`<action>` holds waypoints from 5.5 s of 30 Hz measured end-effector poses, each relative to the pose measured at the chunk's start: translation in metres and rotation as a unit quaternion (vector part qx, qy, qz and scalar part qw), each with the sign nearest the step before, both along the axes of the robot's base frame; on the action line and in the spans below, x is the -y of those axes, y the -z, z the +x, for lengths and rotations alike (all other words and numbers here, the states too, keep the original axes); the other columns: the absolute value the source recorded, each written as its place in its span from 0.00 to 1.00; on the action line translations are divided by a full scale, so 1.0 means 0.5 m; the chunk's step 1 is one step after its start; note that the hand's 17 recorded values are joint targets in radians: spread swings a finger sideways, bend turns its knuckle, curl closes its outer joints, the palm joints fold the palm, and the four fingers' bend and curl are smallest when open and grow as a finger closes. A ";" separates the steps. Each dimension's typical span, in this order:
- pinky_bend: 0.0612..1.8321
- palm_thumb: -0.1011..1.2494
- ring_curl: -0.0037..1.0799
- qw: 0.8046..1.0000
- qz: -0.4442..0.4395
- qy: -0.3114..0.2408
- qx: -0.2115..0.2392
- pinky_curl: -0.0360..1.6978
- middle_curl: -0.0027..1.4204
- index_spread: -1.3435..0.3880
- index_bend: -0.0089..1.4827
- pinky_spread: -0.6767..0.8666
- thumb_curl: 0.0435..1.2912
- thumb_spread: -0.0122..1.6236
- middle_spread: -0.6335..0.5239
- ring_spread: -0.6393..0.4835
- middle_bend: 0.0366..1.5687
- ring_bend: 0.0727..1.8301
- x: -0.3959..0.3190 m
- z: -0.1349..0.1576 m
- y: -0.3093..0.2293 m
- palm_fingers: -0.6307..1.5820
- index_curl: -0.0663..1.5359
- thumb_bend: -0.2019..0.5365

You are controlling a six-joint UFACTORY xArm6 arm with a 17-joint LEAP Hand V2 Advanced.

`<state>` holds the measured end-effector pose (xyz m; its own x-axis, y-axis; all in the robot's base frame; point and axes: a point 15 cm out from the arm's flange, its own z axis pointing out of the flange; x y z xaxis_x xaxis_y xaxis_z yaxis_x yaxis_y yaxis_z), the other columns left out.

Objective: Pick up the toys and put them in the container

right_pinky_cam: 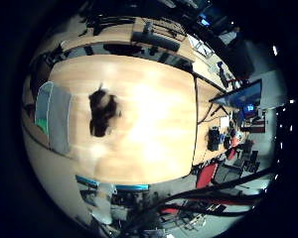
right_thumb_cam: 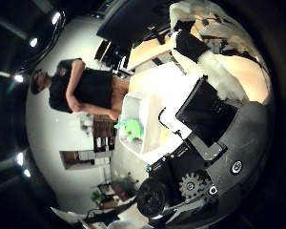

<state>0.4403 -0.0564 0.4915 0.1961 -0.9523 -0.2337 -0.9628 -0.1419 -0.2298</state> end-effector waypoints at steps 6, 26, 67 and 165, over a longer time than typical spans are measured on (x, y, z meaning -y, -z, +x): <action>0.70 0.74 0.48 1.000 -0.001 -0.021 0.017 0.34 0.41 0.45 0.23 0.24 0.19 0.72 0.36 0.38 0.82 0.77 -0.084 -0.017 -0.043 0.84 0.51 0.25; 0.57 0.37 0.38 0.999 -0.035 0.015 -0.005 0.31 0.29 0.45 0.17 0.29 0.15 0.60 0.30 0.33 0.42 0.54 0.006 0.035 0.038 0.36 0.47 0.19; 0.38 0.37 0.21 0.986 -0.089 -0.023 -0.137 0.16 0.23 0.52 0.11 0.71 0.20 0.58 0.45 0.56 0.18 0.29 0.000 0.146 0.523 0.33 0.24 0.23; 0.64 0.82 0.45 0.996 -0.063 -0.054 0.025 0.31 0.43 0.42 0.18 0.15 0.23 0.61 0.21 0.30 0.58 0.68 -0.151 -0.008 0.139 0.84 0.47 0.25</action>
